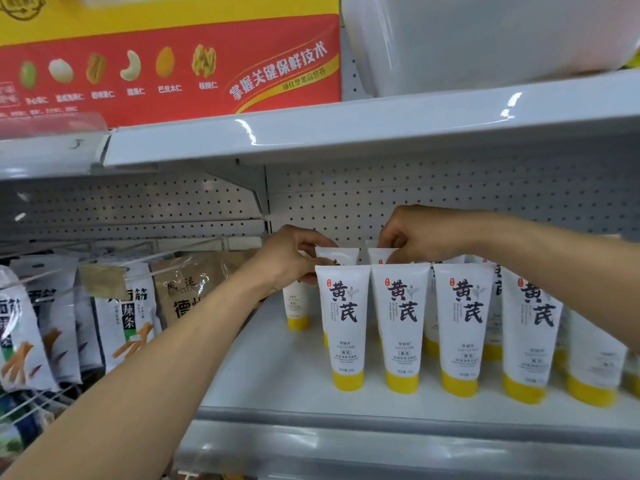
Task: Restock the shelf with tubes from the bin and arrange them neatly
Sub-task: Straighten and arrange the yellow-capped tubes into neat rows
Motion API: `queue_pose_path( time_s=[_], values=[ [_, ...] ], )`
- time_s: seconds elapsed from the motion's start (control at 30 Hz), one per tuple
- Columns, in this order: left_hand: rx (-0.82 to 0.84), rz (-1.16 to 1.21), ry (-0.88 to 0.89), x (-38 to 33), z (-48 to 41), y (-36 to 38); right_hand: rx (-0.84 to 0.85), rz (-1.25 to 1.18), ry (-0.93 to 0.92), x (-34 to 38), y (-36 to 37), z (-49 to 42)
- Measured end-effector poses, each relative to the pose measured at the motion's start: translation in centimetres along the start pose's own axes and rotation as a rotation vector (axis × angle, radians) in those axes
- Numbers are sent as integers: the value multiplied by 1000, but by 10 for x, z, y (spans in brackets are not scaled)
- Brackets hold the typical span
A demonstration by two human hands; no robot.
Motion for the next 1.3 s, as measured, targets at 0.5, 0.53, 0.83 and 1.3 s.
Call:
queue_pose_path(
  time_s=[0.5, 0.53, 0.83, 1.3],
  values=[
    [23, 6, 52, -3, 0, 6, 6, -21, -1, 3, -1, 4],
    [26, 2, 54, -3, -1, 7, 4, -18, 0, 3, -2, 4],
    [45, 21, 48, -5, 1, 8, 4, -16, 20, 3, -1, 5],
    [73, -428, -123, 33, -19, -50, -114, -22, 74, -15, -24, -26]
  ],
)
Point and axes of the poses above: each hand's wrist, its own z-axis away from the middle knuckle, its own y-axis out of the palm, x = y × z, the point moved 5 cm from there along -z, towards the middle knuckle, and after that the axes turned 8 degrees about y, right-handed, at the moved point
